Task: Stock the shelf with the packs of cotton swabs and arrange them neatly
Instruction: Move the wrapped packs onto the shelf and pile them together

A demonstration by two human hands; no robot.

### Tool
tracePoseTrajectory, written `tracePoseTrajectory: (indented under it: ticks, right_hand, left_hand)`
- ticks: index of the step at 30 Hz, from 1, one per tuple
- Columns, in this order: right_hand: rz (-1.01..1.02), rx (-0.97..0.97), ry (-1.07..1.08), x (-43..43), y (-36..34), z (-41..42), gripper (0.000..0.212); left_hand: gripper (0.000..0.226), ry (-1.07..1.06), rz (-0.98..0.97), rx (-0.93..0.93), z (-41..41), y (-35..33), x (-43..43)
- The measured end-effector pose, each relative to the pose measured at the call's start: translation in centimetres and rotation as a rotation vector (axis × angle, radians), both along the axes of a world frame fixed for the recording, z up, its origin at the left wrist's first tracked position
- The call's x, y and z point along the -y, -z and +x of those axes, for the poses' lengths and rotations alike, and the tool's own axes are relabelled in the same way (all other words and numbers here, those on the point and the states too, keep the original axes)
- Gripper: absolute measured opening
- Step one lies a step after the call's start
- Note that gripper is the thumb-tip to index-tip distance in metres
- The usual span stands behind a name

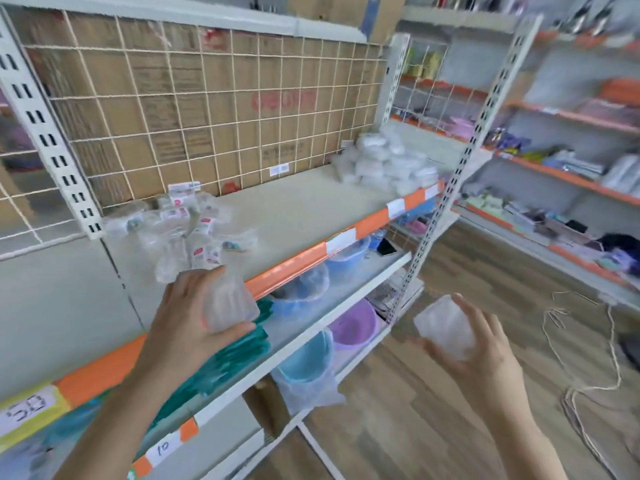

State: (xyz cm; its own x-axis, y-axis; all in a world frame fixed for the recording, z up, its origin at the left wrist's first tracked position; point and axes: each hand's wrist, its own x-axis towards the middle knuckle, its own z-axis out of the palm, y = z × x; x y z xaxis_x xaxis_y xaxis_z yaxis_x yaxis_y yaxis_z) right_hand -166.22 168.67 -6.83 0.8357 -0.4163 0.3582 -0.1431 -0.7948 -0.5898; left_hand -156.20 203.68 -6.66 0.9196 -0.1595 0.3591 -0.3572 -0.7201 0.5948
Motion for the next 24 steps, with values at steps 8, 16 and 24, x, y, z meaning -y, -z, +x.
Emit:
tracePoseTrajectory:
  ticks: [8, 16, 24]
  right_hand:
    - [-0.011, -0.002, 0.128, 5.1, -0.5, 3.3, 0.075]
    - [-0.111, 0.044, 0.145, 9.2, -2.4, 12.9, 0.075]
    - [-0.035, 0.041, 0.131, 10.5, -1.3, 19.5, 0.078]
  left_hand:
    - [0.087, 0.149, -0.030, 0.030, 8.3, -0.9, 7.8]
    - [0.088, 0.163, -0.087, 0.053, 18.3, -2.2, 13.5]
    - [0.078, 0.152, -0.097, 0.029, 25.3, -1.1, 16.7]
